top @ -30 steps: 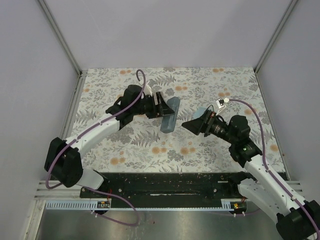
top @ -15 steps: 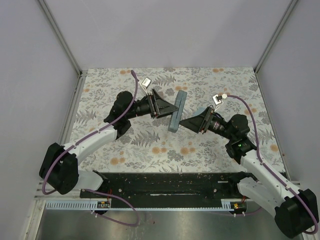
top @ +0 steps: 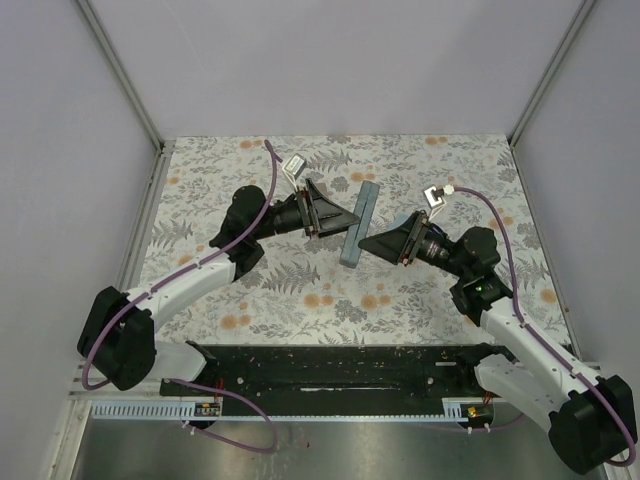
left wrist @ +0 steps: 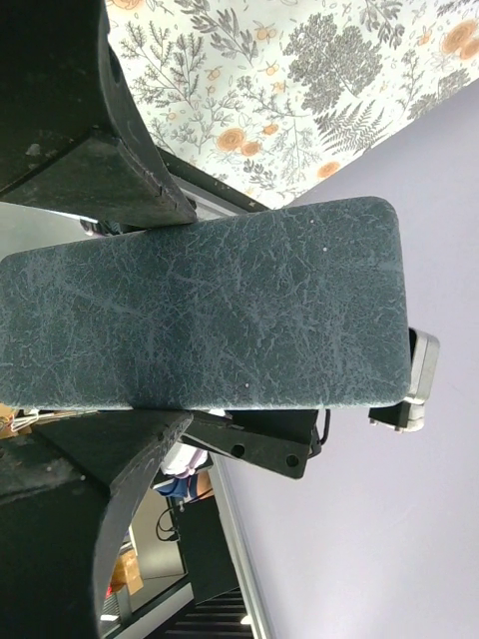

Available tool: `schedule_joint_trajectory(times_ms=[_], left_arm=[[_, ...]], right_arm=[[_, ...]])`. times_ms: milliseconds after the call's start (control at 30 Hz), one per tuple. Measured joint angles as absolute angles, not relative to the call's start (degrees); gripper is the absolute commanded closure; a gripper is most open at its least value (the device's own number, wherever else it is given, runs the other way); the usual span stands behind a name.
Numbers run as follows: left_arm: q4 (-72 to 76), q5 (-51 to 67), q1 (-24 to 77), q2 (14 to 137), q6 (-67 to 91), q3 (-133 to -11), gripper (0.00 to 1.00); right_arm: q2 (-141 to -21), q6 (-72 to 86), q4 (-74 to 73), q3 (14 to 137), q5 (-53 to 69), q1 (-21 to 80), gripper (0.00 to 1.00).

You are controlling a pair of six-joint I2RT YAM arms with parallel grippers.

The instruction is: Organize the sunglasses

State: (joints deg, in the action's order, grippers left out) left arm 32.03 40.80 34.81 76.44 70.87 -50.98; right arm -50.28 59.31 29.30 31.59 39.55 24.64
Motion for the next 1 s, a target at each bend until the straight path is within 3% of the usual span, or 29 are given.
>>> schedule_joint_trajectory(times_ms=[67,133,233,300,567,867,1000], left_arm=[[32.3,40.8,35.4,76.4,71.0,-51.0,0.61],[32.7,40.7,35.8,76.5,71.0,-51.0,0.61],[32.7,40.6,36.3,76.8,71.0,-51.0,0.61],[33.4,40.5,36.5,76.9,70.6,-51.0,0.61],[29.5,39.7,36.5,76.8,67.1,-51.7,0.62],[-1.6,19.5,40.5,74.9,47.6,-61.0,0.63],[-11.6,6.5,44.6,78.1,42.4,-64.0,0.64]], right_arm=[[-50.5,59.7,29.5,31.6,39.9,24.6,0.02],[-51.0,60.2,30.1,31.6,40.4,24.6,0.12],[-51.4,61.0,31.6,31.7,41.1,24.6,0.44],[-51.5,62.4,31.7,31.8,41.2,24.6,0.56],[-51.4,62.3,27.2,32.6,41.3,24.5,0.74],[-51.7,51.4,2.5,38.8,31.4,24.3,0.79],[-56.2,47.5,-4.7,40.0,27.9,24.4,0.68]])
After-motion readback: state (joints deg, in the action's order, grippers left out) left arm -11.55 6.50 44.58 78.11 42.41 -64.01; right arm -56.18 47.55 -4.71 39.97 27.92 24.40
